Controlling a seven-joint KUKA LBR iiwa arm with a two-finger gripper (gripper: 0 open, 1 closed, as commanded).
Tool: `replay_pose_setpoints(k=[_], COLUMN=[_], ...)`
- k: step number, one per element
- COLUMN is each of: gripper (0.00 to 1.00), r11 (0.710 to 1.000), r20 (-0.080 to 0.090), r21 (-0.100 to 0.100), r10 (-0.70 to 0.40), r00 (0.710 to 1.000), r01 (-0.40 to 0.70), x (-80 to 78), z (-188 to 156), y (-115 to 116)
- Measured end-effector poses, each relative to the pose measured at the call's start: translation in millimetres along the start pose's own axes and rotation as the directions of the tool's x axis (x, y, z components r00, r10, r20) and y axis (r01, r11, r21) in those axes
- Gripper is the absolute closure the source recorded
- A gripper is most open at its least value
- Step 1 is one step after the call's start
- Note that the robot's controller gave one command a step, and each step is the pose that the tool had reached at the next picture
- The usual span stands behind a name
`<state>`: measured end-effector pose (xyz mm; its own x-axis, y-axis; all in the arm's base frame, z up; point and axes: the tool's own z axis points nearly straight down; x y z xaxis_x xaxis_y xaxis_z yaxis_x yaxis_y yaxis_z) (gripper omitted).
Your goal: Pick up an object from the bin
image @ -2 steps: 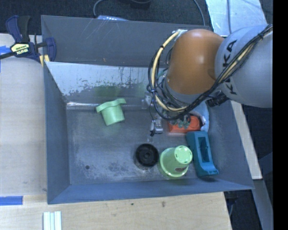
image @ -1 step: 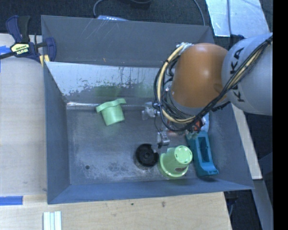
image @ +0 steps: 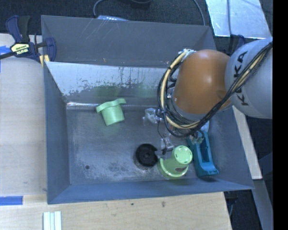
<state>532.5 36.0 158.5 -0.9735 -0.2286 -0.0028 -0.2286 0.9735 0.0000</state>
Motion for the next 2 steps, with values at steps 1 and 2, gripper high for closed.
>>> replay_pose_setpoints(k=[1, 2], gripper=[0.00, 0.00], r11=[0.983, 0.996], r20=[0.004, -0.002], r21=[0.002, -0.001], r10=[-0.181, -0.092], r00=[0.983, 0.996], r01=[0.181, 0.092], x=[5.6, 7.1], z=[33, 47], y=[8, 16])
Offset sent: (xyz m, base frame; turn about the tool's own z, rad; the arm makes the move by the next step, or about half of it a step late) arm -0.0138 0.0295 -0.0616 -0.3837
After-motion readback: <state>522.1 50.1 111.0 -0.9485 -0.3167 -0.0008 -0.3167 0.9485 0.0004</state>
